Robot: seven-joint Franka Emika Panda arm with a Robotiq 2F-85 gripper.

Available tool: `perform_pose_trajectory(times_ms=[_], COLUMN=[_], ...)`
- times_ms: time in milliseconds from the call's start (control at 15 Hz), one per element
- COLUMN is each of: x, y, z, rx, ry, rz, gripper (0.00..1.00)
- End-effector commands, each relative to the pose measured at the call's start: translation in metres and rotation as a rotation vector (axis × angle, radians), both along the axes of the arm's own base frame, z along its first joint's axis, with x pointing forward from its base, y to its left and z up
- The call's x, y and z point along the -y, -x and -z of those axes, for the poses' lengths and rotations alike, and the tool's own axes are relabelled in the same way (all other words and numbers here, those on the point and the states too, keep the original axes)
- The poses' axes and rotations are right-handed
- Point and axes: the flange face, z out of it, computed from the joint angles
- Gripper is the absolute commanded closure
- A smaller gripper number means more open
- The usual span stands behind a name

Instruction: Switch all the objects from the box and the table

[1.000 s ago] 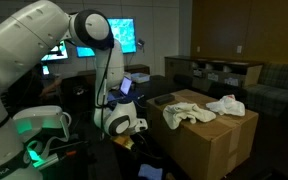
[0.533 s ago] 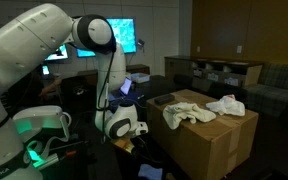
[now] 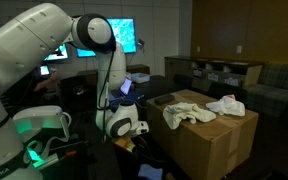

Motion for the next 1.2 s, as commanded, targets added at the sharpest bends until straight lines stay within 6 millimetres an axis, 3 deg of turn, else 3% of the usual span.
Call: perform_pose_trajectory(times_ms=[0, 400, 733, 1133], x=[0.003, 0.004, 0.004, 0.018], y=[0.007, 0.028, 0.042, 0.035], z=[-0.017, -0.047, -0.099, -0.182], rx=[-0.022, -0.08, -0.082, -0.014], ry=[0.018, 0.027, 0.011, -0.013], rz=[-0.02, -0.046, -0.052, -0.005], gripper=[0.67, 0.67, 0.67, 0.67])
